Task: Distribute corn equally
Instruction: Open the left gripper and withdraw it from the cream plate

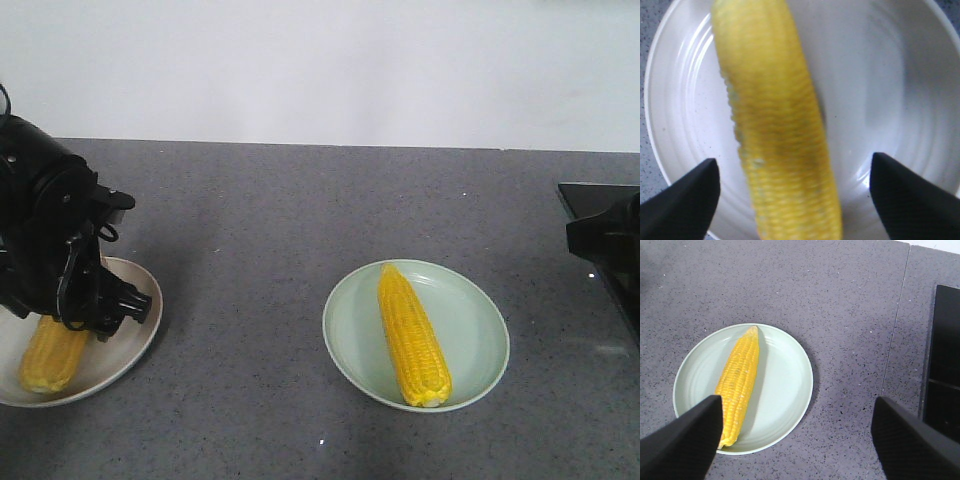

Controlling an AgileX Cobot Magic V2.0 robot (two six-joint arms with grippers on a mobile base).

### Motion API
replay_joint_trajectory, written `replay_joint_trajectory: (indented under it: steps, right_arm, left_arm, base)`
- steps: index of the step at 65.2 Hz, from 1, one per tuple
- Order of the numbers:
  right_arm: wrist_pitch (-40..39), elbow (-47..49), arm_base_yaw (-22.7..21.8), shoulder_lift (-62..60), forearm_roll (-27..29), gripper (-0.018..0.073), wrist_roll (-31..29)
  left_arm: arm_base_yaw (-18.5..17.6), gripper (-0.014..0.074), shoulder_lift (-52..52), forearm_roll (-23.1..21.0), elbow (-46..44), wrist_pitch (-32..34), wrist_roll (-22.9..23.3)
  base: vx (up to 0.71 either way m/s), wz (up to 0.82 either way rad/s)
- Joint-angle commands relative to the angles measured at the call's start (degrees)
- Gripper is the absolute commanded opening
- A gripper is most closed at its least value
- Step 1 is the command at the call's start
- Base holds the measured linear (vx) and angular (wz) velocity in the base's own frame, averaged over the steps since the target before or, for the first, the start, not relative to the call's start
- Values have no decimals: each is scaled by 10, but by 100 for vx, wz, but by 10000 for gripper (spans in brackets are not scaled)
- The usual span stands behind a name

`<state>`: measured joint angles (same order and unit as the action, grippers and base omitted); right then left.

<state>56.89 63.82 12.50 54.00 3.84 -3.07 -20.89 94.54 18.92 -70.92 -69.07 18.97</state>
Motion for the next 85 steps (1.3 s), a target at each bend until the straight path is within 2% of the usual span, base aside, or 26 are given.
replay_joint_trajectory:
  steps: [1, 19, 50, 67, 73, 85]
  right_arm:
    - [-35, 14, -3, -3, -4, 578, 0]
    - [-35, 14, -3, -3, -4, 578, 1]
    - [-36, 14, -3, -3, -6, 578, 4]
    - [-38, 14, -3, -23, -60, 578, 44]
    - [-39, 14, -3, -40, -73, 578, 55]
    - [-39, 14, -3, -71, -82, 578, 65]
  left_arm:
    - [0, 632, -24, 14, -12, 0, 7]
    - [0, 617, -61, 18, -13, 33, 8]
    - [0, 585, -250, 18, -13, 137, 81]
    - [0, 585, -356, 19, -12, 179, 93]
    - [0, 585, -395, 32, 14, 202, 101]
    - [0, 585, -476, 65, 114, 258, 145]
  base:
    - [0, 0]
    - [0, 0]
    - [0, 0]
    - [0, 0]
    - [0, 0]
    - [0, 0]
